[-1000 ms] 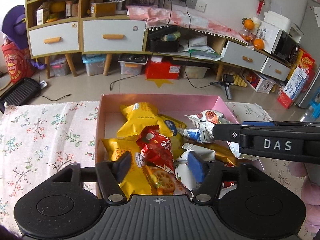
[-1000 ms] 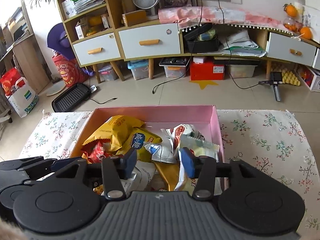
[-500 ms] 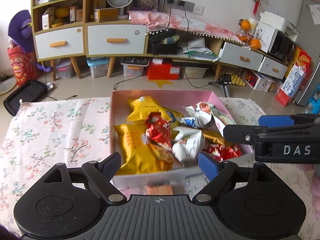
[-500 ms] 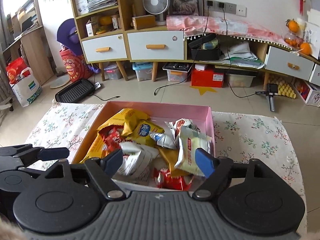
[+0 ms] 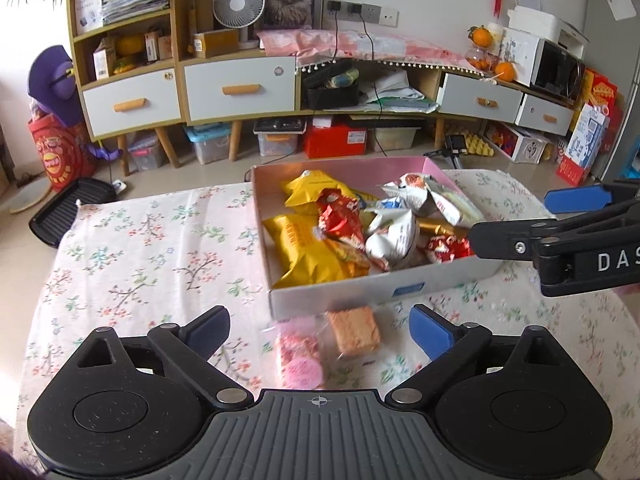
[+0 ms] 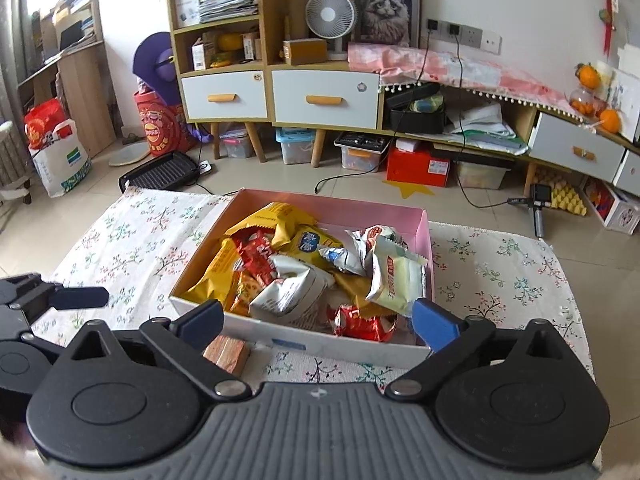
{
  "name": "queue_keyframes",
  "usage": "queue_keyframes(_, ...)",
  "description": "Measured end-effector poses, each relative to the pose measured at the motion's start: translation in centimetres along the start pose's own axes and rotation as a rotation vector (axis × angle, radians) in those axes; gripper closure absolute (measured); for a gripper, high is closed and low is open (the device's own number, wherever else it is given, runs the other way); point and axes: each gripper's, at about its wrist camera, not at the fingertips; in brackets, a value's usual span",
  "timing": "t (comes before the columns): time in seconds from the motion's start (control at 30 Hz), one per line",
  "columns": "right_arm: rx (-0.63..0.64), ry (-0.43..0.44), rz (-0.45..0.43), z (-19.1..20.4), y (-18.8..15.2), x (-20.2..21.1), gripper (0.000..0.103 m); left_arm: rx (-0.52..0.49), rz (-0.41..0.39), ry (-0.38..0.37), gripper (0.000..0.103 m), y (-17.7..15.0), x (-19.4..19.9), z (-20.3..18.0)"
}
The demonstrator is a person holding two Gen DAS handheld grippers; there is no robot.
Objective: Organize snacks
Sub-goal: 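Lift both tools out of the box toward the last two snacks, then grasp pink nougat bar with left tool while right tool grasps wafer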
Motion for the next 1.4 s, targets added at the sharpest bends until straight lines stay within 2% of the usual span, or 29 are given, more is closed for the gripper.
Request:
queue_keyframes(0.3,0.052,0.011,0.006,1.2,-2.7,0.3,0.0,-0.004,0.02,0.04,0.005,-2.9,0.4,1.0)
queue_keyframes(0.43,0.036,0.027,0.01,1.6,-4.3,0.2,0.001,0.012,0.033,0.077,0.005,-4.2,0.2,1.5)
queue_keyframes(0.57,0.022,0.05,0.044,2.0,-5.5,-0.2,0.001,0.017,0.059,0.077,0.005,-5.1,-0.6,1.6)
queue_keyframes(0.77,0.046,0.015,0.03,2.1,-6.0,-0.6,0.001,0.005,0.089,0.046,0.008,-5.9,-2.1,0.9)
queue_keyframes(0.87,0.035,0.009,0.032,2.0,-6.2,-1.0,0.001,0.026,0.104,0.042,0.019,-5.9,-3.1,0.9)
queue_keyframes(1.0,0.026,0.006,0.047,2.0,-6.4,-1.8,0.001,0.05,0.129,0.031,0.046,-5.9,-4.1,0.8)
queue_keyframes(1.17,0.015,0.001,0.054,2.5,-6.4,-2.4,0.001,0.051,0.129,0.045,0.07,-5.7,-4.4,1.1)
queue_keyframes(1.2,0.011,0.002,0.053,2.5,-6.4,-2.5,0.001,0.056,0.129,0.045,0.073,-5.5,-4.4,1.2)
queue_keyframes(1.4,0.022,0.014,0.061,3.3,-6.2,-3.0,0.001,0.058,0.133,0.106,0.073,-5.2,-3.9,2.4)
Point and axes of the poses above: each gripper's, at about its wrist camera, not at the fingertips, and x roughly against the way its jaws point, z to its left, y to its top, and after that the axes turned 11 degrees about -z, right-handed
